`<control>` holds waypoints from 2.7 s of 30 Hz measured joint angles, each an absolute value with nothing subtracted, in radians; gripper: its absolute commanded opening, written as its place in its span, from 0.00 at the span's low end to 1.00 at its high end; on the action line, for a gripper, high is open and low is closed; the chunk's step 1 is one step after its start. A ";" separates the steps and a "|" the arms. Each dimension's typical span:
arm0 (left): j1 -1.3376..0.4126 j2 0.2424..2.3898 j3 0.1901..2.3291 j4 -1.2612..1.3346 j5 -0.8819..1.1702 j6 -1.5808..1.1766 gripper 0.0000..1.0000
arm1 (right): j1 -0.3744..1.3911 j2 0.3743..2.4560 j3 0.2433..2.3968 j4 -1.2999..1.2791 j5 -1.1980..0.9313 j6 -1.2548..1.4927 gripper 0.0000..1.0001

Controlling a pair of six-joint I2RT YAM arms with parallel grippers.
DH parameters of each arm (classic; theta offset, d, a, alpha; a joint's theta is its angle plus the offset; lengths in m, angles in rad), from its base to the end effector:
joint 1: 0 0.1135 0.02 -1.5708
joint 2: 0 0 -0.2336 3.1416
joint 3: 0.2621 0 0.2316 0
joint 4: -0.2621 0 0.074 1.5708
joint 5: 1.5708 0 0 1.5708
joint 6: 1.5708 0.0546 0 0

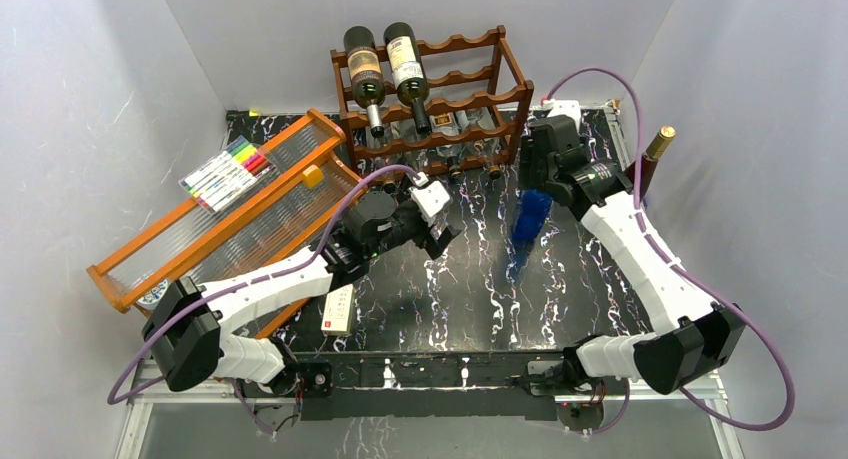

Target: Take the wine bottle off the wine rack

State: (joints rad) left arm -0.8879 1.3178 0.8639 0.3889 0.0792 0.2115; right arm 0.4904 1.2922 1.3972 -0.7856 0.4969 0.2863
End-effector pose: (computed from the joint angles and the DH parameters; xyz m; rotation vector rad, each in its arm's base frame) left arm 0.1967 -0.2487 0.2872 0.9234 1.3887 -0.5804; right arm 0.2476 0.1027 0.3444 0.0397 2.1589 -0.1161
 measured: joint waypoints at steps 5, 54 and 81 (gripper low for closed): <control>-0.888 1.303 0.864 0.389 0.067 0.218 0.98 | 0.379 1.277 1.346 -0.737 0.547 0.285 0.06; -0.892 1.279 0.863 0.405 0.052 0.224 0.98 | 0.061 1.251 1.176 -0.440 0.546 0.263 0.56; -0.888 1.238 0.863 0.396 0.039 0.234 0.98 | 0.061 1.141 1.403 -0.552 0.426 0.229 0.97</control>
State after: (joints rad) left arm -0.8879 1.2377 0.8627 0.3962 0.0387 0.2344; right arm 0.0608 1.1408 1.4029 -0.5522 0.4255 0.2287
